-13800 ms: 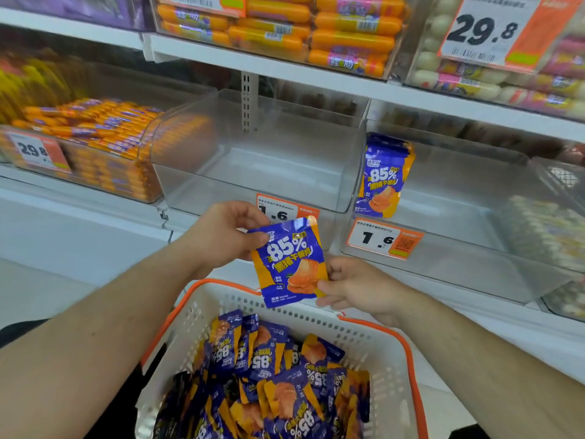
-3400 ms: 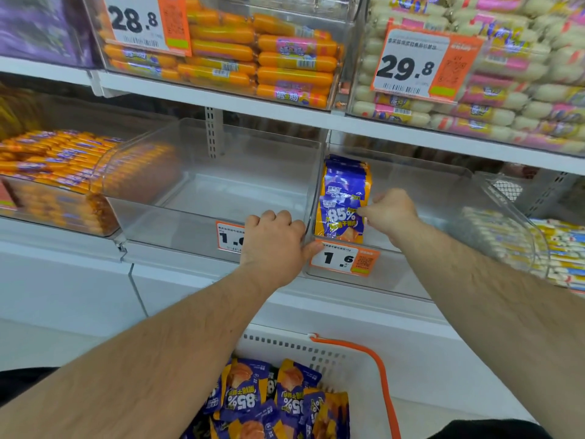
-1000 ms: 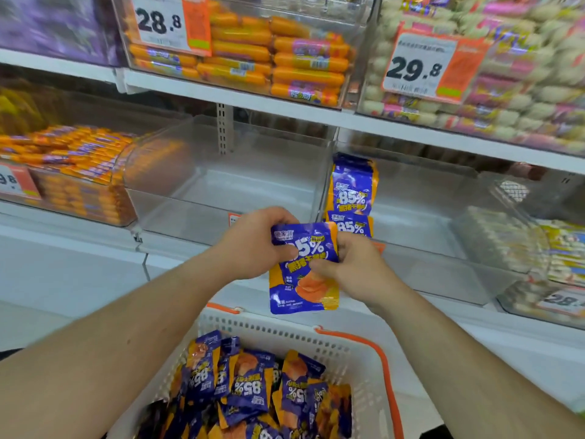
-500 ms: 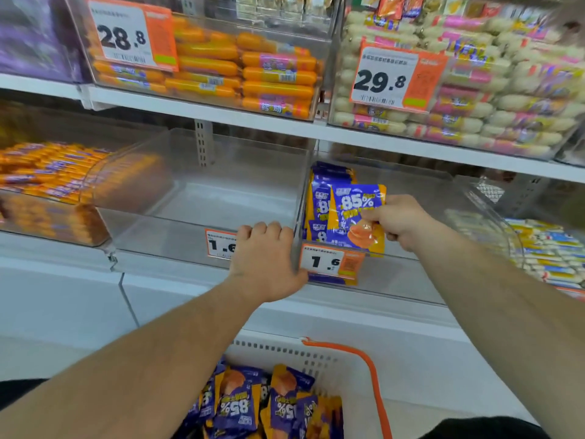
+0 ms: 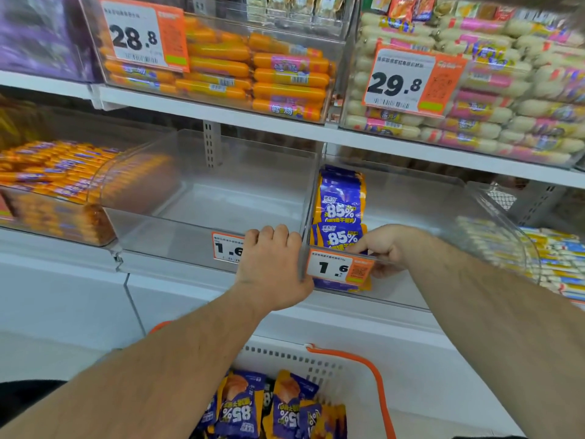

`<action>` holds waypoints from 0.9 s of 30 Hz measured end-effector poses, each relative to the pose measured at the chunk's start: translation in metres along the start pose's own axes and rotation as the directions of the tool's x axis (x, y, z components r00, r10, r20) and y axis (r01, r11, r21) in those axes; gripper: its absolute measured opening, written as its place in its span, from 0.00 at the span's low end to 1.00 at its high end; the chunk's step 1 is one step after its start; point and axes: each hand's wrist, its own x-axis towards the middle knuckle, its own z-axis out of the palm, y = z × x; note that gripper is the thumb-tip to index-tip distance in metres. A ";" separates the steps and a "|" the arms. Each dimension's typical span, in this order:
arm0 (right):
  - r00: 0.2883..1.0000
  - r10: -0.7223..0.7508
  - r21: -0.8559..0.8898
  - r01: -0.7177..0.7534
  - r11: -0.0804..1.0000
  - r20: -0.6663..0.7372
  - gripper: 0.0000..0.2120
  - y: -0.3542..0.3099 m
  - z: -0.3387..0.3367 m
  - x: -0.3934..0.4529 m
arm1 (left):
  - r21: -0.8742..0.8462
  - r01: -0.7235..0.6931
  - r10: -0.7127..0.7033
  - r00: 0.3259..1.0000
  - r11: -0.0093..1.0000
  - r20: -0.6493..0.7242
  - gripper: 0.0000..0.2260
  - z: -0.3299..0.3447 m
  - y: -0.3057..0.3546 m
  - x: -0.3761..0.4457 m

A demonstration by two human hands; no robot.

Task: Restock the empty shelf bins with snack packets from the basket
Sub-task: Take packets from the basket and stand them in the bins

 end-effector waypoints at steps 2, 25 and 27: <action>1.000 -0.023 0.025 0.023 0.999 0.002 0.05 -0.001 0.003 0.005 | -0.006 -0.003 0.003 1.000 1.000 0.007 0.25 0.000 0.000 0.000; 0.946 -0.219 0.129 0.255 0.958 -0.238 0.29 -0.020 0.021 0.021 | -0.050 -0.009 0.010 1.000 0.999 0.008 0.24 -0.002 0.000 -0.002; 0.951 -0.218 0.107 0.246 0.963 -0.219 0.28 -0.020 0.020 0.018 | -0.056 -0.011 0.011 1.000 0.998 0.007 0.24 -0.002 0.001 -0.002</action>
